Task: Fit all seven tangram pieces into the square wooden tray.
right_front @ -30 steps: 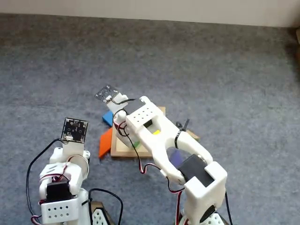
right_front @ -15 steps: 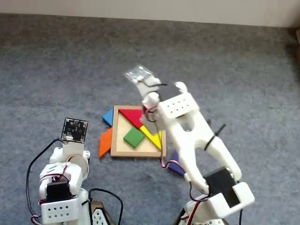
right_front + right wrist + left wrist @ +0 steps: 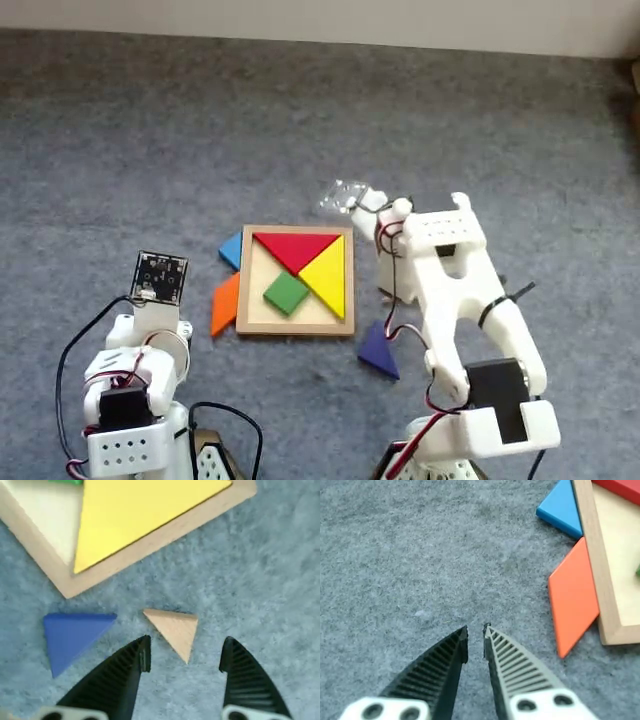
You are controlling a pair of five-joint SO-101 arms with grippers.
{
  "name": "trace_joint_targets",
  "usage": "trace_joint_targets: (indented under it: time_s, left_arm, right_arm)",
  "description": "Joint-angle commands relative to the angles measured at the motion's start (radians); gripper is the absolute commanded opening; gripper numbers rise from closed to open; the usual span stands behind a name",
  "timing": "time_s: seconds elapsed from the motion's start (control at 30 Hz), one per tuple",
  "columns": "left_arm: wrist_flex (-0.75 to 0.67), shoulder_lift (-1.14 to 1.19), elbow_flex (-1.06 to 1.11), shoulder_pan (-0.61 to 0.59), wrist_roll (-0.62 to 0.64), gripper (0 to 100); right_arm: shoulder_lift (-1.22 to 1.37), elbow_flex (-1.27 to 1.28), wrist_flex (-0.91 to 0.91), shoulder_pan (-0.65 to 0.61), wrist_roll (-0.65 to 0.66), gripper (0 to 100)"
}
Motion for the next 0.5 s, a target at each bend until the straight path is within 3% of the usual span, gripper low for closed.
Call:
trace_joint_targets:
  time_s: [0.0, 0.27, 0.47]
  left_arm:
    - [-0.009, -0.036, 0.019, -0.01, 0.0, 7]
    - [-0.012, -0.036, 0.019, -0.01, 0.0, 7]
    - [-0.012, -0.036, 0.019, -0.01, 0.0, 7]
  right_arm:
    - [-0.047, -0.002, -0.016, 0.021, 0.135, 22.4]
    - [-0.045, 0.053, -0.016, 0.01, 0.259, 22.4]
    - [-0.045, 0.147, -0.171, -0.001, 0.261, 22.4]
